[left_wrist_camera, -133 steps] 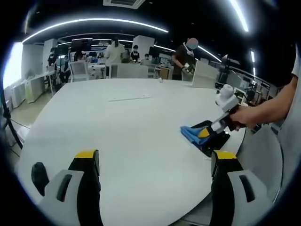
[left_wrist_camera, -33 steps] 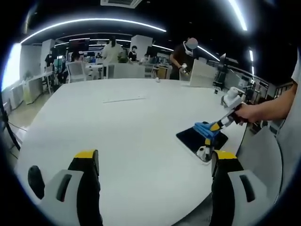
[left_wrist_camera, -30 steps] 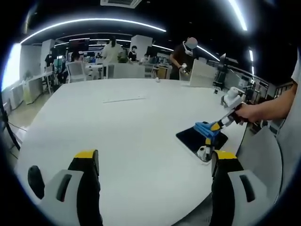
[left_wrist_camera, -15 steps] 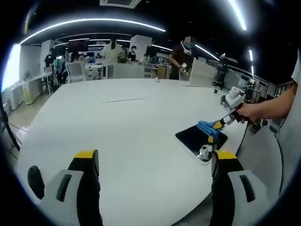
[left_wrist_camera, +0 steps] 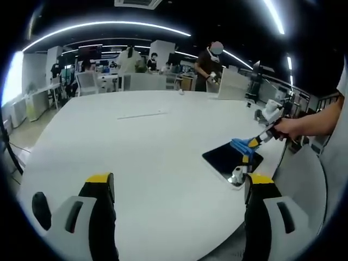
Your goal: Wipe the mirror surface with the cleaning cloth until all visible marks leave the cleaned area.
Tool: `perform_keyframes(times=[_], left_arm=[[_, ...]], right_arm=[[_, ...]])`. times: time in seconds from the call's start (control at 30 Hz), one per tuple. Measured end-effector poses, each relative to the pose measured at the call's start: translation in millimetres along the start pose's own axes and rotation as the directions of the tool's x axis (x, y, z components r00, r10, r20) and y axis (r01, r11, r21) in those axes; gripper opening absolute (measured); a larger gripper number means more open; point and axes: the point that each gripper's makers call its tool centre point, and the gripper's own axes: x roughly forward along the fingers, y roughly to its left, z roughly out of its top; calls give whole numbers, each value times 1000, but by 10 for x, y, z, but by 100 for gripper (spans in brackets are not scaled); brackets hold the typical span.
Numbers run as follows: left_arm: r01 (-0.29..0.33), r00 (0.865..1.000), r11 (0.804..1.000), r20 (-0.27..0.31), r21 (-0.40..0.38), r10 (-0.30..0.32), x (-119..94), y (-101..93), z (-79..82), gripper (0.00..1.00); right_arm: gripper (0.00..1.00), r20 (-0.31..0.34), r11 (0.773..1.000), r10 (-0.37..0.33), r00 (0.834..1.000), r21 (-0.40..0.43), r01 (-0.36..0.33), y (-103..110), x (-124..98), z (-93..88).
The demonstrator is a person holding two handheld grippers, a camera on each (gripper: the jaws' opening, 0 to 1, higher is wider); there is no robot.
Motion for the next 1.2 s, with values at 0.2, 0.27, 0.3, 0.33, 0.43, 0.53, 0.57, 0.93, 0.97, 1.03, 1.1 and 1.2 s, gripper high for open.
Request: perform_keyframes(times=[0.2,0.27,0.3,0.33,0.43,0.53,0.57,0.93,0.97,1.03,1.1,1.2], left_arm=[[2,1000,1000,2,2,-2,6,-4,20,99],[3,1000,1000,3,3,-3,7,-1,24,99],[3,1000,1000,3,2,-3,7,-1,25,99],[3,1000,1000,3,3,-3,7,2,25,99],[4,1000,1000,1,3,-4,9,6,22,99],[4,1000,1000,1,4,-4,15,11,21,99],[5,1000,1000,1,5,-5,19,11,23,99],[8,1000,1000,1,8,-8,43,19,37,99],[8,1000,1000,1,8,-8,45,20,37,99],[9,1000,1000,0,9,-9,48,19,34,99],[10,1000,1000,0,10,-10,54,15,29,99],[11,1000,1000,0,11,-11,59,9,24,99]], right_arm=[[2,-4,1000,-9,1000,-4,9,-20,-9,-3],[2,-4,1000,-5,1000,6,5,-31,-4,-4],[2,-4,1000,-6,1000,6,6,-33,-6,-6],[2,-4,1000,-7,1000,4,7,-34,-7,-8],[2,-3,1000,-6,1000,8,6,-40,2,-12],[2,-3,1000,-8,1000,5,8,-34,0,-15],[2,-3,1000,-8,1000,5,8,-32,2,-18],[2,11,999,0,1000,41,-1,-7,-40,-103],[2,11,999,1,1000,42,-2,-11,-39,-110],[2,12,999,4,1000,48,-4,-2,-52,-137],[2,12,998,8,1000,60,-9,-4,-51,-160],[2,12,997,13,1000,74,-14,8,-73,-201]])
